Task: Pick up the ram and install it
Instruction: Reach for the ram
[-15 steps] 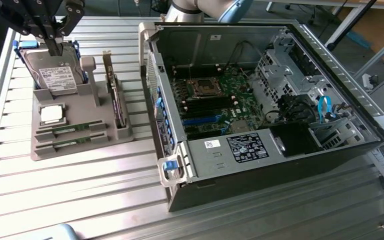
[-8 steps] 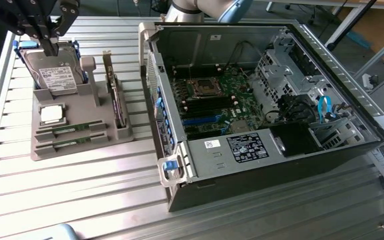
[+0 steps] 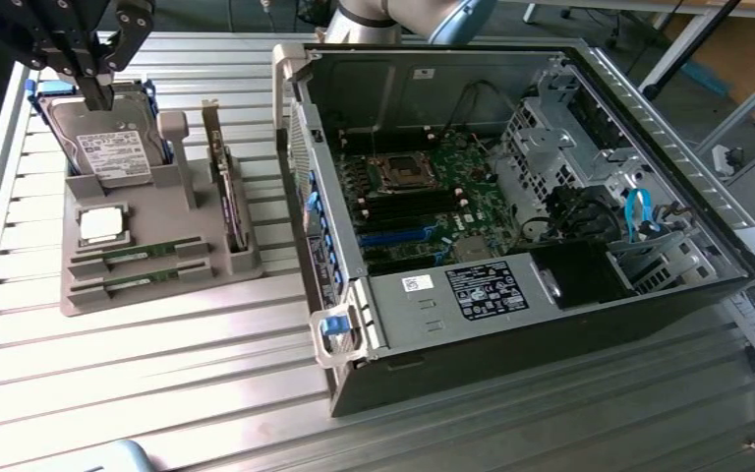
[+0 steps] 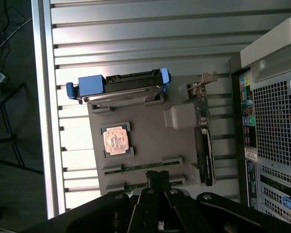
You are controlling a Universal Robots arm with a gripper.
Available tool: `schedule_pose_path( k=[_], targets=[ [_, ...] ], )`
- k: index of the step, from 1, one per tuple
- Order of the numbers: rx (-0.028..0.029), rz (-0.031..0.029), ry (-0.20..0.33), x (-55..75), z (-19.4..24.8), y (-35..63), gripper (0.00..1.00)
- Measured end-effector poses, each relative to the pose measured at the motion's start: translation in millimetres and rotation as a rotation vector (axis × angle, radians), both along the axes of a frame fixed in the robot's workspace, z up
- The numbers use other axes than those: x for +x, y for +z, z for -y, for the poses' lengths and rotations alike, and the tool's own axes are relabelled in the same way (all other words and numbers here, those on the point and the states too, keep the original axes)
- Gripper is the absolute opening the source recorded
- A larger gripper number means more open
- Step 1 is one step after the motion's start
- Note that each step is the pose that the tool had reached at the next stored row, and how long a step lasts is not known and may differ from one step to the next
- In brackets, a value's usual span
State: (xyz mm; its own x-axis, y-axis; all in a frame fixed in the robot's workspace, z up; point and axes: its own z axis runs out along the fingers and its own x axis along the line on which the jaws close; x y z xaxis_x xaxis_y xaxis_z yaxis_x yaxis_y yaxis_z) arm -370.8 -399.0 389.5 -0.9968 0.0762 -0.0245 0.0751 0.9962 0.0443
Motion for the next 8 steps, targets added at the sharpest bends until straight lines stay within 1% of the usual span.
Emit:
schedule_pose_path(
  k=[8],
  targets=[
    [0.0, -0.0001, 0.0, -2.1, 0.0, 0.1, 0.1]
  ],
)
